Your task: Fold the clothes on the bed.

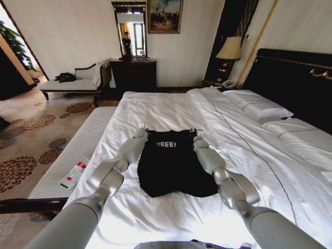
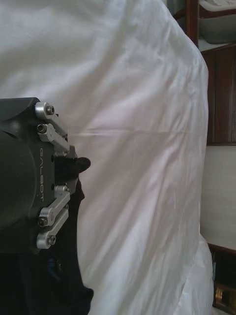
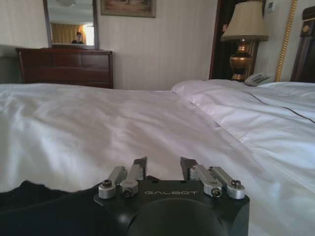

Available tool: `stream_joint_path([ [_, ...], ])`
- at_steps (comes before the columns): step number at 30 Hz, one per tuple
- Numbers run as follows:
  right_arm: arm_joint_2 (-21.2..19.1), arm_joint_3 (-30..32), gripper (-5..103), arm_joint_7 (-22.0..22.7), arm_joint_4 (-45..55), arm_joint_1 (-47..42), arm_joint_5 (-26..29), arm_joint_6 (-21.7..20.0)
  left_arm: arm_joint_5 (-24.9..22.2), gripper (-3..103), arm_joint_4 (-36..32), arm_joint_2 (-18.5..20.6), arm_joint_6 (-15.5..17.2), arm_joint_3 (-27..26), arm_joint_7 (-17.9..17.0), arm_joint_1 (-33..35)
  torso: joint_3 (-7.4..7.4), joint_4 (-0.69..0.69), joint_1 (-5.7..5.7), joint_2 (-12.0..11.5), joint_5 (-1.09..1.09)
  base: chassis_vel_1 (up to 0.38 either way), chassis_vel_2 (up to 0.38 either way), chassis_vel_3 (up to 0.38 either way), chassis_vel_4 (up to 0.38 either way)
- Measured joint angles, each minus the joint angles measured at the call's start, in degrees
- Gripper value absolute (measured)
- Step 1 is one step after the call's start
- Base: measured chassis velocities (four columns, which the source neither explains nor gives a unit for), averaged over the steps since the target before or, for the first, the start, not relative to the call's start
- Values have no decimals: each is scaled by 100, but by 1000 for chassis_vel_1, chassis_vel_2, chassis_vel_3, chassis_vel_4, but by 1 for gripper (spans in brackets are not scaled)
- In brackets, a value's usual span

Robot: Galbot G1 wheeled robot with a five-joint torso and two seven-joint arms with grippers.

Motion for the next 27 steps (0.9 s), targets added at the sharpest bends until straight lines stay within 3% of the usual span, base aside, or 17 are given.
stream_joint_path([
  [1, -58, -78, 48, 27, 105, -32, 107, 0, -14, 32, -158, 62, 6, 27, -62, 59, 0, 1, 0, 0, -1, 0, 0, 0, 0],
  [7, -343, -196, 64, 260, 679, -291, 450, -189, -277, 49, -848, 409, 28, 71, -481, 300, -1, 0, 0, 0, -2, 0, 0, 0, 0],
  [9, -500, -204, 75, 358, 1027, -518, 606, -313, -416, 59, -1119, 587, 28, 71, -630, 408, -1, -1, 0, 0, -1, 0, 0, 0, 0],
  [10, -676, -206, 75, 457, 1426, -788, 764, -458, -579, 65, -1434, 774, 31, 108, -742, 519, 0, 0, 0, 0, -1, 0, 0, 0, 0],
  [12, -815, -203, 80, 525, 1729, -983, 882, -589, -725, 65, -1726, 950, 38, 163, -805, 616, 0, -1, 0, 0, 0, 0, 0, 0, 0],
  [14, -1369, -98, 90, 716, 2678, -1594, 1374, -959, -1109, 76, -2735, 1545, 114, 319, -1020, 985, 0, 4, 0, 0, 4, 0, 0, 0, 0],
  [16, -1886, 209, 98, 827, 3590, -2140, 1911, -1203, -1432, 86, -3653, 1992, 194, 388, -1197, 1388, -2, 0, 0, 0, -3, 0, 0, 0, 0],
  [17, -1886, 209, 98, 827, 3590, -2140, 1911, -1203, -1432, 86, -3653, 1992, 194, 388, -1197, 1388, -2, 0, 0, 0, -3, 0, 0, 0, 0],
  [19, -2285, 622, 99, 867, 4452, -2794, 2399, -1357, -1695, 97, -4508, 2374, 252, 395, -1322, 1867, -3, -6, -2, 1, -2, 0, 0, 0, 0],
  [20, -2285, 622, 99, 867, 4452, -2794, 2399, -1357, -1695, 97, -4508, 2374, 252, 395, -1322, 1867, -3, -6, -2, 1, -2, 0, 0, 0, 0],
  [24, -2715, 1375, 100, 896, 5587, -4006, 3210, -1620, -1909, 100, -6056, 3213, 287, -13, -1412, 3053, -2, 1, -3, 1, -1, 0, 0, 0, 0],
  [27, -2816, 1636, 100, 901, 5915, -4370, 3523, -1695, -1916, 100, -6425, 3452, 275, -186, -1412, 3365, -3, 2, -2, 2, 0, 0, 0, 0, 0],
])
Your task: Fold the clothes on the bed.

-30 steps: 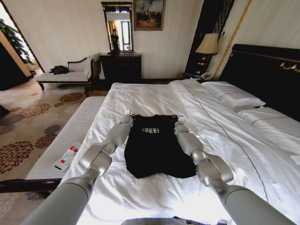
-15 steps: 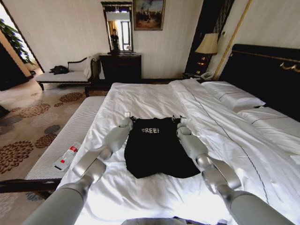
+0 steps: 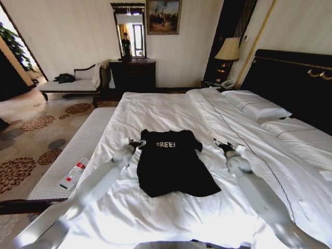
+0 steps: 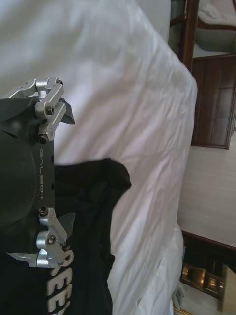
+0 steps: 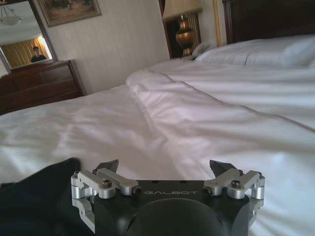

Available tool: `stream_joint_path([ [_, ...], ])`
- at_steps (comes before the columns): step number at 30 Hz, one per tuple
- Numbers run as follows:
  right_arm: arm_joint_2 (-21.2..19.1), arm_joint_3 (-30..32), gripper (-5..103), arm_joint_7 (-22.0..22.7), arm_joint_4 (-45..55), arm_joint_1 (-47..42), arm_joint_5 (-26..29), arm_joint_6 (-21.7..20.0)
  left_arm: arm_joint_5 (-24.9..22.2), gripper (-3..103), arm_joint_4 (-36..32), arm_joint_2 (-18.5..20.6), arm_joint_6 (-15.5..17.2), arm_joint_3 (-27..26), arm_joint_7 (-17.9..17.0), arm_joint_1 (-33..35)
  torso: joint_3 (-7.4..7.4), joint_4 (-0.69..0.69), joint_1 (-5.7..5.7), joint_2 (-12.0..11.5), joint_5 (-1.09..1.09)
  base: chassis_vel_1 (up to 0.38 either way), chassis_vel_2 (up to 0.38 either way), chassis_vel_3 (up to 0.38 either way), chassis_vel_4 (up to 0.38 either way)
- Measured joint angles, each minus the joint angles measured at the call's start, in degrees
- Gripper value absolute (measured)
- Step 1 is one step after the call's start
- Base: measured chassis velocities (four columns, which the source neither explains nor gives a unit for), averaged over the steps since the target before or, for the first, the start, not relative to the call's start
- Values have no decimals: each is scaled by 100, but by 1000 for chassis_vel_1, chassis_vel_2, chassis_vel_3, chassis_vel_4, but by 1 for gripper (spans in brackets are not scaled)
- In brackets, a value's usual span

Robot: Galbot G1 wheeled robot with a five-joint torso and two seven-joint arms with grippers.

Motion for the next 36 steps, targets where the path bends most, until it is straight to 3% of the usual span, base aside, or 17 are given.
stream_joint_path([
  [6, -310, 804, 100, -218, 1035, -1505, 851, -22, -126, 100, -1134, 604, -9, -675, 116, 1156, 0, 0, 1, 0, -5, 0, 0, 0, 0],
  [8, -313, 980, 100, -291, 1222, -1916, 923, -22, -104, 99, -1425, 751, -21, -889, 193, 1556, 1, -8, 1, 0, 1, 0, 0, 0, 0],
  [11, -109, 1611, 100, -297, 1937, -2809, 1264, -223, 230, 99, -2030, 1019, -159, -1410, 603, 2727, 0, -2, 0, 0, -1, 0, 0, 0, 0],
  [14, 12, 1871, 100, -256, 2207, -3087, 1489, -402, 375, 99, -2203, 1036, -213, -1567, 739, 3129, 1, -1, 0, 0, -2, 0, 0, 0, 0],
  [21, 268, 2422, 100, -83, 2683, -3982, 2115, -904, 689, 99, -2623, 753, -286, -2080, 816, 4379, 2, -3, 2, -1, -1, 0, 0, 0, 0],
  [29, 690, 2433, 100, 207, 2398, -3973, 2633, -1380, 1014, 100, -2943, 291, -352, -2506, 788, 5304, 2, -3, 2, -1, 0, 0, 0, 0, 0],
  [36, 897, 2406, 100, 277, 2095, -3790, 2838, -1476, 1009, 100, -2993, 161, -328, -2309, 635, 5328, 2, -2, 2, -2, -1, 0, 0, 0, 0],
])
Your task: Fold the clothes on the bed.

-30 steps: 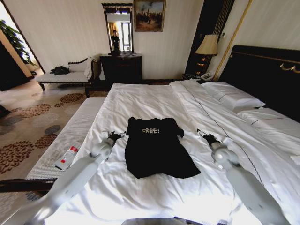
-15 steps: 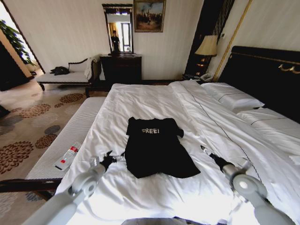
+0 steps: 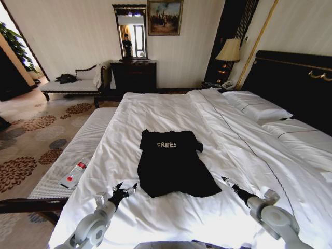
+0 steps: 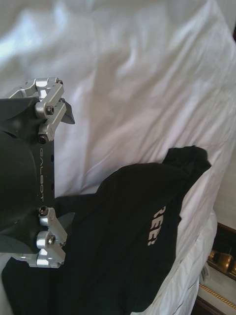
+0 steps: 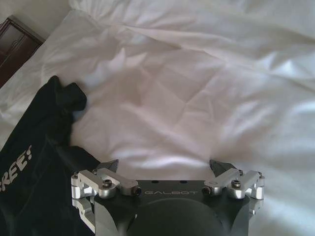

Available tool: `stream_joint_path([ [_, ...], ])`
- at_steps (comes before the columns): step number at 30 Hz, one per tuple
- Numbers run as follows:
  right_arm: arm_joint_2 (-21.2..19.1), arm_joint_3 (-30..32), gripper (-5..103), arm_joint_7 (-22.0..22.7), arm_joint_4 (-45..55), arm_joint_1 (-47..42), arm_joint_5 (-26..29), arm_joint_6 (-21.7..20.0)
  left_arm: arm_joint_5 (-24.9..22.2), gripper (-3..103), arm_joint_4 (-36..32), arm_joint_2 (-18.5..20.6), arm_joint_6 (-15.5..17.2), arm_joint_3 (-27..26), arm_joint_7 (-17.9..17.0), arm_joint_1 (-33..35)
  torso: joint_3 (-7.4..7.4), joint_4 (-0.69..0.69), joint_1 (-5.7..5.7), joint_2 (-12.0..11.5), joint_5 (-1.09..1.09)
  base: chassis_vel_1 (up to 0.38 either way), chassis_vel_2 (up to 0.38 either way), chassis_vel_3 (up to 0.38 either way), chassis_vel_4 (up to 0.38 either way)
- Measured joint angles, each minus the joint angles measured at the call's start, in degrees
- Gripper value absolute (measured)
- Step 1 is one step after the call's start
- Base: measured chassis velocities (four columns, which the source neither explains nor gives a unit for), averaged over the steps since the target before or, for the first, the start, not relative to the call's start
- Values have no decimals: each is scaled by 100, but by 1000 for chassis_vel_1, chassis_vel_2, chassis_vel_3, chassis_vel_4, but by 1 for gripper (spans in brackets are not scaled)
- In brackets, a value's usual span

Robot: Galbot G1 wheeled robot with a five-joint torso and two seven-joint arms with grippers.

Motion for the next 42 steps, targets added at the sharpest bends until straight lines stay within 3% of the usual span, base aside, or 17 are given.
stream_joint_path([
  [8, 646, -14, 100, 99, 338, -193, 256, -118, -73, 100, -95, 16, 63, 132, -61, 40, 0, -1, 0, 0, -1, 0, 0, 0, 0],
  [10, 706, -17, 103, 129, 366, -194, 311, -126, -78, 100, -95, 12, 66, 140, -67, 42, 0, -1, 0, 0, -1, 0, 0, 0, 0],
  [14, 844, -61, 99, 179, 435, -186, 397, -149, -85, 100, -79, -16, 72, 176, -75, 62, 0, -1, 0, 0, -1, 0, 0, 0, 0],
  [18, 926, -147, 81, 209, 358, -21, 393, -149, -82, 100, -55, -71, 78, 237, -77, 87, 0, 0, 0, 0, 0, 0, 0, 0, 0],
  [21, 951, -166, 76, 214, 355, 7, 406, -148, -79, 100, -53, -92, 81, 273, -81, 94, 0, 0, 0, 0, 0, 0, 0, 0, 0],
  [27, 1053, -176, 48, 221, 447, -79, 413, -150, -92, 100, -56, -136, 97, 360, -92, 92, 0, 0, 0, 1, 1, 0, 0, 0, 0],
  [29, 1068, -177, 48, 225, 458, -100, 414, -151, -103, 100, -58, -142, 102, 378, -100, 87, 0, 0, 0, 0, 0, 0, 0, 0, 0],
  [37, 1083, -117, 10, 249, 473, -155, 415, -153, -211, 100, -111, -176, 117, 630, -79, -52, 0, 0, 0, 0, 1, 0, 0, 0, 0],
  [39, 1083, -104, 10, 253, 465, -155, 416, -153, -236, 100, -111, -178, 117, 705, -66, -119, 0, 0, 0, 0, 0, 0, 0, 0, 0],
  [42, 1083, -79, 2, 263, 445, -155, 420, -151, -268, 100, -69, -178, 116, 837, -60, -269, 0, 0, 0, 0, 1, 0, 0, 0, 0],
])
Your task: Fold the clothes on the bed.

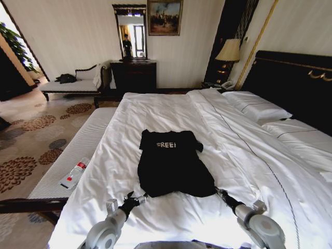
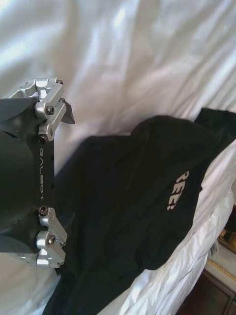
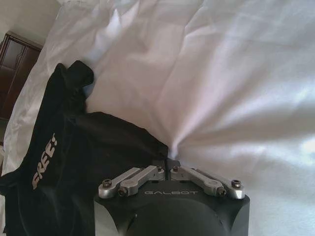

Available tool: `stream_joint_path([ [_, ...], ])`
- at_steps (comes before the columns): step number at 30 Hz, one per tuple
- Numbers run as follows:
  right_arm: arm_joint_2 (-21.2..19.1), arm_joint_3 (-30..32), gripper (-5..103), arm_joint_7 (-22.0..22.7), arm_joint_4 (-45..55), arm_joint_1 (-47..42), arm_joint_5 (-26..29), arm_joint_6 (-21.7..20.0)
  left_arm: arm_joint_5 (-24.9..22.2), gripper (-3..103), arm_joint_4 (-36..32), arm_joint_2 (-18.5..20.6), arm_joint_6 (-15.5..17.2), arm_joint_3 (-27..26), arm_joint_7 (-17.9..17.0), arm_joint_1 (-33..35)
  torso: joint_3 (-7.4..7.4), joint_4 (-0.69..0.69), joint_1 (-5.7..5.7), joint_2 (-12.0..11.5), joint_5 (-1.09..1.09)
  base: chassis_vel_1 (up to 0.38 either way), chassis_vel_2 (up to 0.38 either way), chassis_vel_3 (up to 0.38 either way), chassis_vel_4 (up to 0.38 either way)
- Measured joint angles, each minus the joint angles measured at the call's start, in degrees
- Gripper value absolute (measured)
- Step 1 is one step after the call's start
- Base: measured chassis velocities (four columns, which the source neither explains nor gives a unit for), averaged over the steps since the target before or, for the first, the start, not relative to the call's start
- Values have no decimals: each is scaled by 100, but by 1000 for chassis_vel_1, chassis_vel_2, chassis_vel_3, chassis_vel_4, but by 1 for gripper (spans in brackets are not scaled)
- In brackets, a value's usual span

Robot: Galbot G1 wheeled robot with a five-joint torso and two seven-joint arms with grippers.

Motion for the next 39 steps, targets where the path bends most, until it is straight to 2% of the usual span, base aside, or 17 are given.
stream_joint_path([
  [13, 14, 50, 0, 67, -29, 26, 14, 12, -76, 101, 451, -171, -5, 405, -77, -654, 0, 0, 0, 0, -1, 0, 0, 0, 0],
  [18, 17, 55, 0, 93, -21, 31, 14, 16, -2, 94, 544, -270, -19, 538, -86, -769, 0, 0, 0, 0, 0, 0, 0, 0, 0],
  [20, 20, 58, 0, 97, -18, 30, 14, 16, 31, 94, 560, -284, -23, 569, -86, -781, 0, 0, 0, 0, 0, 0, 0, 0, 0],
  [24, 34, 66, 0, 115, -7, 11, 13, 19, 146, 73, 609, -305, -50, 650, -83, -789, 0, 0, 0, 0, 0, 0, 0, 0, 0],
  [25, 34, 66, 0, 115, -7, 11, 13, 19, 146, 73, 609, -305, -50, 650, -83, -789, 0, 0, 0, 0, 0, 0, 0, 0, 0],
  [27, 43, 68, 0, 118, 2, 0, 10, 23, 171, 62, 620, -318, -59, 651, -83, -781, 0, 0, 0, 0, 0, 0, 0, 0, 0],
  [30, 53, 69, 0, 119, 8, -7, 3, 27, 203, 56, 621, -320, -63, 651, -84, -774, 0, 0, 0, 0, 0, 0, 0, 0, 0],
  [33, 74, 66, 0, 125, 26, -9, -14, 32, 264, 40, 621, -321, -92, 647, -105, -756, 0, -1, 0, 0, -1, 0, 0, 0, 0],
  [35, 80, 63, 0, 126, 31, -9, -17, 33, 269, 40, 620, -322, -94, 643, -113, -748, 0, 0, 0, 0, -1, 0, 0, 0, 0],
  [36, 87, 58, 0, 128, 37, -9, -26, 35, 272, 29, 617, -324, -96, 632, -128, -732, 0, 0, 0, 0, -1, 0, 0, 0, 0],
  [39, 98, 48, 0, 129, 45, -10, -39, 38, 273, 23, 602, -323, -96, 611, -146, -705, 0, -1, 0, 0, -1, 0, 0, 0, 0],
])
